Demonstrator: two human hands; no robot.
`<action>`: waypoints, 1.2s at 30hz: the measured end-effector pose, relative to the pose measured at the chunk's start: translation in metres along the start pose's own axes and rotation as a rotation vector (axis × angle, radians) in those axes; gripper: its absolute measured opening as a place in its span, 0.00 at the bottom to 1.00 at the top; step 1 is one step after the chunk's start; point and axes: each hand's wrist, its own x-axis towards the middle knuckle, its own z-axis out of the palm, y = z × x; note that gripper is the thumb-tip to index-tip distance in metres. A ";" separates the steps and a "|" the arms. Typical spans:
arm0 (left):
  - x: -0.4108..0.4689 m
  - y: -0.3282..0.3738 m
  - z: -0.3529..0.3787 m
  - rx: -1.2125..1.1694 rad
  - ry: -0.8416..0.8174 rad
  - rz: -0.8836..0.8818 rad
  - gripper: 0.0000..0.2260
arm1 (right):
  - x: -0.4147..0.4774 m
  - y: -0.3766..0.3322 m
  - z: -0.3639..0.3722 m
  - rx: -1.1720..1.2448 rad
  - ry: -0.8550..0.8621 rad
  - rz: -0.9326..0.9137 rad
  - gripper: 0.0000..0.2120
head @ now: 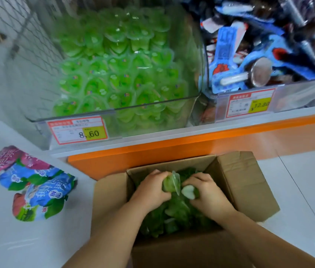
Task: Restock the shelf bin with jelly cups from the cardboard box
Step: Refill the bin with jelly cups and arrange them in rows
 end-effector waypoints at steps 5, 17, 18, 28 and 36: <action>-0.043 0.029 -0.029 0.028 0.085 0.094 0.29 | -0.024 -0.031 -0.040 0.024 0.086 -0.100 0.21; -0.172 0.106 -0.137 -0.100 0.374 0.388 0.25 | -0.083 -0.144 -0.180 0.000 0.460 -0.525 0.20; -0.179 0.110 -0.150 -0.100 0.397 0.400 0.25 | -0.084 -0.154 -0.190 -0.004 0.493 -0.552 0.19; -0.146 0.106 -0.237 0.042 0.658 0.205 0.32 | -0.008 -0.205 -0.211 0.147 0.430 -0.372 0.16; -0.109 0.086 -0.233 0.167 0.687 0.203 0.29 | 0.040 -0.200 -0.212 0.211 0.241 -0.260 0.14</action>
